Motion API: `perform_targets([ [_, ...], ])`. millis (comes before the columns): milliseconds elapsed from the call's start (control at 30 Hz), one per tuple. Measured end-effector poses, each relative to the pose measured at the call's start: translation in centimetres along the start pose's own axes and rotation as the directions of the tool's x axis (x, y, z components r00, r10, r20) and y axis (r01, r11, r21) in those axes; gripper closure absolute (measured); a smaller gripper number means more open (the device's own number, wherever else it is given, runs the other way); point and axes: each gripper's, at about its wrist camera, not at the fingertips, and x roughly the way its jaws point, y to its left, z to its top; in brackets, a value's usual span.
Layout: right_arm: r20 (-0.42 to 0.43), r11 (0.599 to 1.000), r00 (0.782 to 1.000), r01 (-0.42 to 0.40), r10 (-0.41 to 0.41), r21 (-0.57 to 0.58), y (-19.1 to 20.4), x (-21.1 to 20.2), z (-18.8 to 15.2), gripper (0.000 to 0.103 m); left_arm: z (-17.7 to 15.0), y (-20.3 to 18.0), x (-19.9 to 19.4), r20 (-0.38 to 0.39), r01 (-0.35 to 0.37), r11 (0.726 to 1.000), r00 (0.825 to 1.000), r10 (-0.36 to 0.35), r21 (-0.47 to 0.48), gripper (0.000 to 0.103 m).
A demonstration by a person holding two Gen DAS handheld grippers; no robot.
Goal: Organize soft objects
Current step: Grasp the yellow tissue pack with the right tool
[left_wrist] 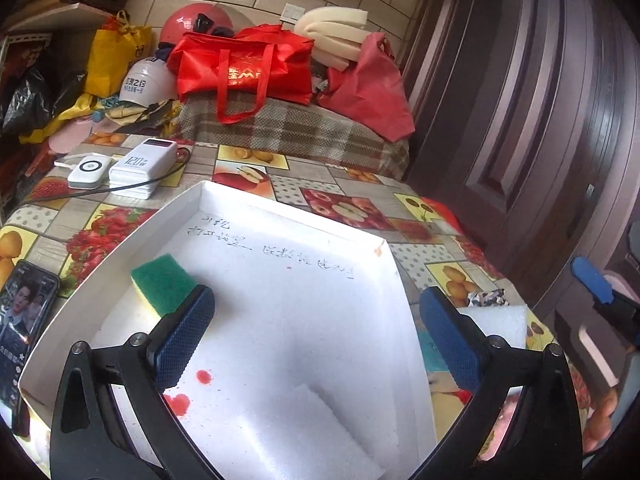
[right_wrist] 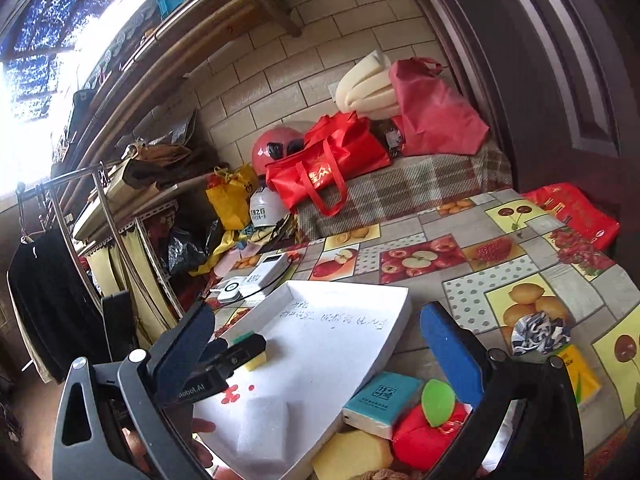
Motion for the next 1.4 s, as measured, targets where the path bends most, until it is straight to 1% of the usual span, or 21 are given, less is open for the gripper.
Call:
perform_targets([
  [67,0.055,0.999,0.997,0.044,-0.045,0.028,-1.6,-2.2,0.4,0.0,-0.5,-1.0,0.8,-0.021,-0.016,0.999,1.0,0.017,0.045,0.0],
  [133,0.112,0.99,0.985,0.123,-0.13,0.074,-3.5,-4.4,0.7,0.0,-0.9,-1.5,1.5,-0.034,-0.042,0.996,0.998,0.045,0.077,0.0],
  [233,0.112,0.966,0.966,0.218,-0.234,0.143,-6.6,-6.5,1.1,0.0,-1.1,-2.0,2.1,-0.05,-0.079,0.988,0.995,0.086,0.135,0.0],
  [367,0.025,0.941,0.955,0.287,-0.296,0.179,-10.9,-7.6,0.5,0.0,-1.0,-1.6,1.7,0.006,-0.166,0.966,0.986,0.168,0.199,0.0],
  [433,0.011,0.944,0.962,0.265,-0.273,0.197,-12.7,-8.0,-0.5,0.0,-0.9,-0.7,1.0,0.035,-0.17,0.973,0.985,0.166,0.157,0.0],
  [500,0.034,0.953,0.969,0.233,-0.244,0.193,-13.8,-8.4,-1.7,0.0,-0.6,-0.4,-0.7,0.096,-0.161,0.98,0.984,0.151,0.113,0.0],
  [567,0.008,0.952,0.957,0.287,-0.29,0.108,-14.2,-7.9,-2.5,0.0,-0.3,-1.1,-2.8,0.145,-0.089,0.992,0.987,0.075,0.09,0.0],
  [600,-0.037,0.94,0.942,0.336,-0.335,0.053,-14.3,-7.1,-2.7,0.0,-0.3,-1.6,-3.6,0.152,-0.031,0.996,0.988,0.018,0.086,0.0],
  [667,-0.114,0.919,0.912,0.394,-0.394,-0.03,-14.6,-6.0,-3.3,0.0,-0.9,-3.0,-4.4,0.109,0.083,0.992,0.99,-0.093,0.093,0.0],
  [733,-0.166,0.914,0.899,0.403,-0.406,-0.055,-15.1,-4.9,-3.6,0.0,-1.9,-5.4,-3.9,0.006,0.183,0.974,0.983,-0.185,0.134,0.0],
  [800,-0.193,0.921,0.901,0.389,-0.388,-0.035,-15.9,-4.4,-4.0,0.0,-3.6,-8.2,-3.0,-0.109,0.272,0.941,0.961,-0.255,0.203,0.0],
  [867,-0.215,0.924,0.9,0.38,-0.378,-0.035,-16.5,-3.8,-4.4,0.0,-5.5,-11.5,-2.5,-0.201,0.341,0.896,0.935,-0.292,0.286,0.0],
  [967,-0.253,0.922,0.887,0.381,-0.386,-0.073,-16.9,-2.6,-4.9,0.003,-8.2,-15.6,-2.6,-0.305,0.435,0.809,0.893,-0.331,0.395,0.001],
  [1067,-0.301,0.933,0.884,0.352,-0.358,-0.077,-17.3,-1.4,-4.9,0.007,-10.5,-18.4,-2.4,-0.36,0.44,0.759,0.888,-0.287,0.479,0.003],
  [1100,-0.314,0.933,0.879,0.349,-0.359,-0.09,-17.3,-0.9,-4.8,0.007,-10.9,-18.9,-2.3,-0.367,0.429,0.751,0.892,-0.264,0.502,0.009],
  [1167,-0.332,0.933,0.872,0.334,-0.36,-0.136,-16.8,0.1,-4.7,0.007,-11.0,-19.0,-2.2,-0.368,0.425,0.757,0.893,-0.26,0.496,0.01],
  [1233,-0.359,0.928,0.857,0.32,-0.37,-0.193,-16.3,1.4,-4.9,0.011,-10.6,-18.4,-1.9,-0.364,0.415,0.783,0.894,-0.26,0.462,0.01],
  [1267,-0.378,0.921,0.843,0.317,-0.382,-0.226,-16.2,2.1,-5.2,0.022,-10.4,-18.0,-1.6,-0.367,0.412,0.796,0.893,-0.258,0.443,0.01],
  [1300,-0.408,0.918,0.825,0.312,-0.39,-0.247,-16.2,2.8,-5.6,0.051,-10.3,-17.7,-1.4,-0.372,0.41,0.804,0.892,-0.256,0.43,0.011],
  [1333,-0.439,0.921,0.812,0.303,-0.384,-0.245,-16.4,3.3,-5.9,0.054,-10.3,-17.5,-1.4,-0.375,0.408,0.808,0.892,-0.253,0.425,0.012],
  [1400,-0.414,0.929,0.832,0.312,-0.368,-0.199,-16.9,2.6,-5.7,0.054,-10.5,-17.7,-1.3,-0.383,0.405,0.803,0.892,-0.241,0.436,0.013],
])
